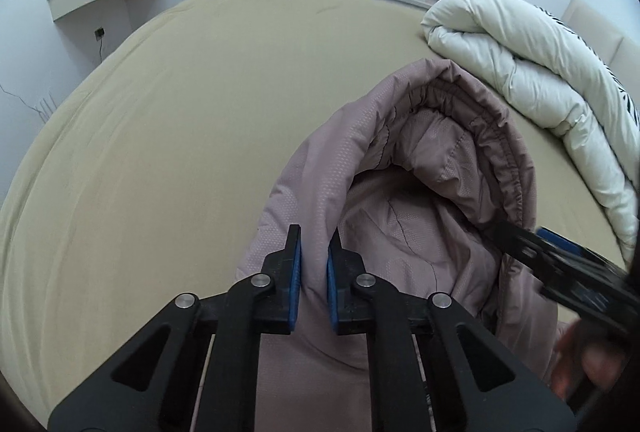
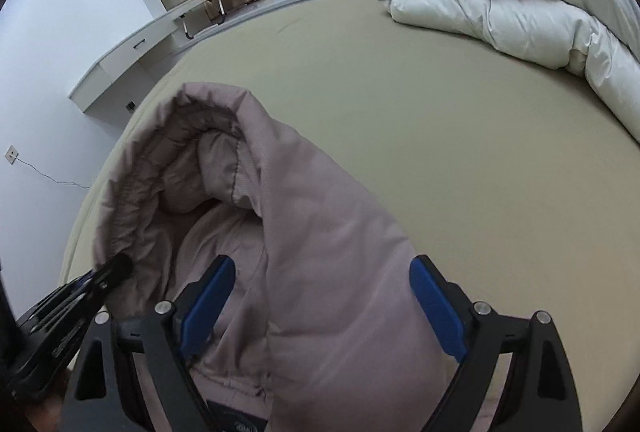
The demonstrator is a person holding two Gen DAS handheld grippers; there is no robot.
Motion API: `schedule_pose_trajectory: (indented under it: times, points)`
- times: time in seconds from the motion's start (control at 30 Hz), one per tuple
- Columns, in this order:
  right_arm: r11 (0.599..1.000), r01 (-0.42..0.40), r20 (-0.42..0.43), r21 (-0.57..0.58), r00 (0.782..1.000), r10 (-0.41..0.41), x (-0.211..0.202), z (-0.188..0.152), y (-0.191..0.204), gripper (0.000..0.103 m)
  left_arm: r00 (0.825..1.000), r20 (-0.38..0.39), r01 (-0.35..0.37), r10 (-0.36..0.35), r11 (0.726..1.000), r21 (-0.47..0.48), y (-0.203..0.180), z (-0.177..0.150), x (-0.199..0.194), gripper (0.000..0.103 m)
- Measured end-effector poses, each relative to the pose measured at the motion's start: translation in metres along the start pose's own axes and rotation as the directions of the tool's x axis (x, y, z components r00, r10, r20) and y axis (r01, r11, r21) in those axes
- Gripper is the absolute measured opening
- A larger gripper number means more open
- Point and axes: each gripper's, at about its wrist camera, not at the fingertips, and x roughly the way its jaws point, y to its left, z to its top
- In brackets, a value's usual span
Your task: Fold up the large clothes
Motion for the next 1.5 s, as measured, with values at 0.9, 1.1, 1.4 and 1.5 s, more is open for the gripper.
schedule_pose_trajectory:
  times: [0.9,1.1,1.4,1.5]
  points:
    - [0.995,-0.096,0.037,0.004,0.995,0.096,-0.212,-0.291,-0.046,0.045,0.973,0.079,0.227,-0.215,0.953,-0.2,0.062,-0.298,-0.307,0.009]
    - [0.994,-0.106,0.149,0.014,0.983,0.103,-0.249,-0.268,-0.048,0.056,0.961,0.177,0.239,-0.214,0.962,-0.132,0.054,-0.251,-0.334,0.009]
    - [0.98,-0.028,0.145,-0.198,0.988,0.057,-0.204,-0.171,0.026,0.054,0.977,0.074,0.195,-0.199,0.979,0.053,-0.003,-0.163,-0.256,0.009]
    - [0.979,0.04,0.015,-0.202,0.999,-0.038,-0.145,-0.189,0.011,0.043,0.983,-0.107,0.159,-0.15,0.984,0.078,-0.011,-0.201,-0.194,0.008]
